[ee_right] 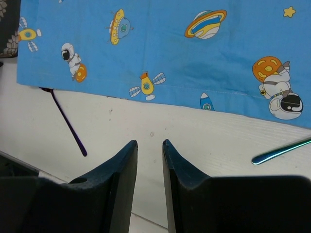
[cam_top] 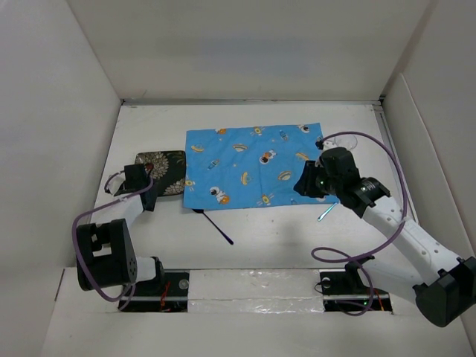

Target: Set the dinner table for one person

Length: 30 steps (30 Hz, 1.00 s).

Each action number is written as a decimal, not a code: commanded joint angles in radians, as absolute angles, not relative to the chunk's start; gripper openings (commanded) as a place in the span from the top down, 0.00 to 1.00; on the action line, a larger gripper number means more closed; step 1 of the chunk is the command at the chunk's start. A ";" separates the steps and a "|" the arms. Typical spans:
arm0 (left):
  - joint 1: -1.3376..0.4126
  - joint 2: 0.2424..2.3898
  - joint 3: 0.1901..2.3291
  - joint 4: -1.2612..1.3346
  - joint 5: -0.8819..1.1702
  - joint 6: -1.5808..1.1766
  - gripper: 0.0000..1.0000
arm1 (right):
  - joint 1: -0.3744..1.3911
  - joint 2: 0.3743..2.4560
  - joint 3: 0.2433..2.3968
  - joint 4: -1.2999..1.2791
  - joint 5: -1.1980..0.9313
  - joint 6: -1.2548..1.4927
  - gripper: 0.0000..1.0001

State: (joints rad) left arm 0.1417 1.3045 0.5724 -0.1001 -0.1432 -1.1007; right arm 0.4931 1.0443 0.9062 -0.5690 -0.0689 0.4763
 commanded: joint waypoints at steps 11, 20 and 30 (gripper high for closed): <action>0.124 1.394 0.526 -0.006 -0.144 -1.305 0.66 | 0.494 1.072 0.991 -0.540 -0.080 0.465 0.66; 0.144 1.295 0.557 0.023 -0.258 -1.129 1.00 | 0.463 1.072 1.049 -0.569 -0.067 0.459 0.68; 0.144 1.077 0.897 -0.044 -0.230 -0.862 1.00 | 0.422 1.104 1.100 -0.563 -0.098 0.454 0.68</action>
